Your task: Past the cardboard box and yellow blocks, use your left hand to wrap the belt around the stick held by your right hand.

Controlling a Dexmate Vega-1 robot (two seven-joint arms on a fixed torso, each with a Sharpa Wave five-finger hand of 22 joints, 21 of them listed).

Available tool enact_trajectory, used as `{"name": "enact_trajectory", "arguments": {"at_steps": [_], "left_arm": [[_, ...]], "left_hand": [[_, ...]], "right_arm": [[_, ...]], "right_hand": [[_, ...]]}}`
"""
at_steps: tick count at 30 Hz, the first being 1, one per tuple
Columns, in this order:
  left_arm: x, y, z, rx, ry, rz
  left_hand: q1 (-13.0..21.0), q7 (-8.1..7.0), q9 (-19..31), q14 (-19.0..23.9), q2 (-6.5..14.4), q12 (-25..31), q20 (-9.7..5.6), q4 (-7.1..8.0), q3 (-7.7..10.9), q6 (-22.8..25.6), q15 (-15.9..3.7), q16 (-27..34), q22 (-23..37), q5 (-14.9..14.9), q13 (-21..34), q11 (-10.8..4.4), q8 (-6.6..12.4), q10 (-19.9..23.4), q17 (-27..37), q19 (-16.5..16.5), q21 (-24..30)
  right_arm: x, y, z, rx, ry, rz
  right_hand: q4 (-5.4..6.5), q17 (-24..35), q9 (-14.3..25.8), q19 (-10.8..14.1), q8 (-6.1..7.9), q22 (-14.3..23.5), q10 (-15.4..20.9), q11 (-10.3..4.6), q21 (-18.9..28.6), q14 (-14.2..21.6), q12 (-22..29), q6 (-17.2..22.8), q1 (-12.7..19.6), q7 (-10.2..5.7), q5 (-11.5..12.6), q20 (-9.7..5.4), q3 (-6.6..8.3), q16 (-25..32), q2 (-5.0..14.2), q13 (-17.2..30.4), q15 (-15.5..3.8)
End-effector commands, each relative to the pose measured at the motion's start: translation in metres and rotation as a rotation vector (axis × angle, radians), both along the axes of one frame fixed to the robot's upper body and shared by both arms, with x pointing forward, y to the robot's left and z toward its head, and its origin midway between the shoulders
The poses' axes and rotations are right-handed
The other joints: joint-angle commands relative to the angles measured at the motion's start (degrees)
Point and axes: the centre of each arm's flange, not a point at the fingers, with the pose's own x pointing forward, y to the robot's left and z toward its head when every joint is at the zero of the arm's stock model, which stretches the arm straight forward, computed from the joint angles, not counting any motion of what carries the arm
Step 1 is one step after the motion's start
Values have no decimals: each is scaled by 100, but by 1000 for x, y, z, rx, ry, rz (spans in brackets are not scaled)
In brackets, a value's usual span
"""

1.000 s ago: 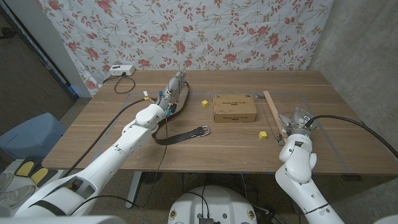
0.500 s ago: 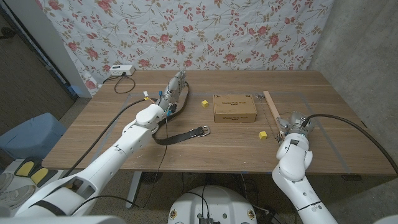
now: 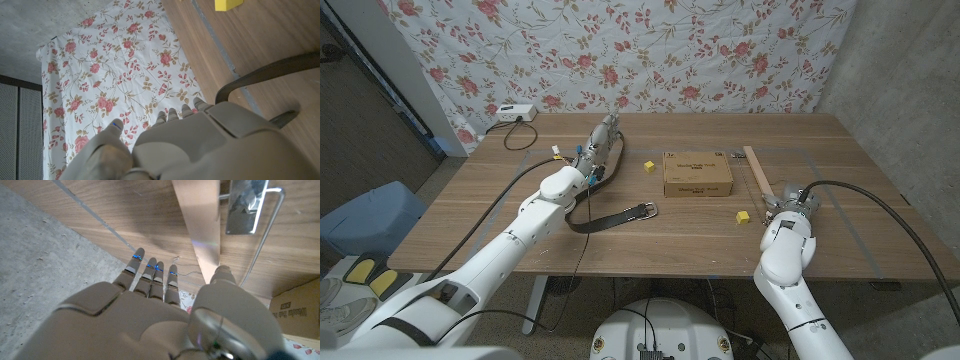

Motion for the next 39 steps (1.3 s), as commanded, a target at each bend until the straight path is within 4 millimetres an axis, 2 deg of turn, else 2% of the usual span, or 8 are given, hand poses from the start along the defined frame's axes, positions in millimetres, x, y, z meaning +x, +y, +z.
{"name": "enact_trajectory", "arguments": {"at_steps": [1,10,14,17,26,30,36,39], "left_arm": [[5,-2,3,11,4,-8],[8,-2,4,12,4,-10],[7,-1,5,13,4,-8],[7,0,6,12,3,-7],[8,1,8,11,0,-6],[9,2,7,8,2,-6],[11,3,6,6,5,-3],[11,4,6,8,7,-3]], "left_hand": [[59,14,8,-1053,38,22,36,-4,-16,-1167,11,26,24,36,14,17,15,-1097,11,-291,-6],[58,14,8,-1051,38,24,34,-3,-26,-1168,10,26,24,39,14,17,14,-1091,11,-292,-8],[58,15,8,-1051,39,25,37,-2,-30,-1167,12,26,24,40,14,26,15,-1090,11,-290,-8],[57,20,8,-1053,39,24,36,-2,-35,-1168,12,25,24,42,14,19,14,-1090,11,-290,-8],[58,19,9,-1060,43,22,39,-1,-46,-1171,14,22,24,46,15,25,13,-1095,11,-292,-10],[59,19,9,-1060,46,20,40,-1,-50,-1171,16,22,24,48,15,25,13,-1099,11,-295,-13],[61,19,9,-1061,48,21,35,-1,-57,-1172,19,22,24,51,15,24,13,-1097,11,-297,-14],[61,17,9,-1060,49,22,33,-1,-60,-1172,20,22,24,52,15,32,13,-1095,11,-296,-14]], "right_arm": [[11,2,-3,8,75,-8],[21,4,-1,-19,117,-21],[25,3,0,-10,141,-21],[28,4,1,-20,158,-31],[38,4,3,-23,214,-34],[44,4,3,-32,257,-38],[46,5,2,-63,200,-37],[41,7,2,-109,98,-39]], "right_hand": [[-83,36,23,70,37,14,87,19,-34,73,42,81,89,-5,33,-19,29,58,16,19,-31],[-489,108,27,455,11,16,232,-63,-19,310,93,222,824,-79,150,-164,392,202,244,70,-152],[-470,144,27,482,24,16,298,-62,-30,383,120,300,838,-90,150,-168,424,254,299,78,-179],[-328,219,27,544,79,19,448,-53,-49,490,180,557,620,-77,101,-168,366,332,302,95,-176],[-386,486,9,744,238,27,1141,-203,-101,1065,491,1455,839,-98,85,-232,625,723,483,156,-303],[-516,793,0,1032,345,38,1771,-369,-63,1589,835,2187,1314,-165,124,-351,1056,1093,556,238,-508],[-571,1725,56,1754,524,105,3113,-554,256,2885,1652,3370,2597,-393,-27,-642,2020,2138,611,557,-938],[-532,2435,114,1991,481,178,3523,-746,505,3451,2110,3473,2993,-402,-137,-757,2133,2787,561,890,-1020]]}}
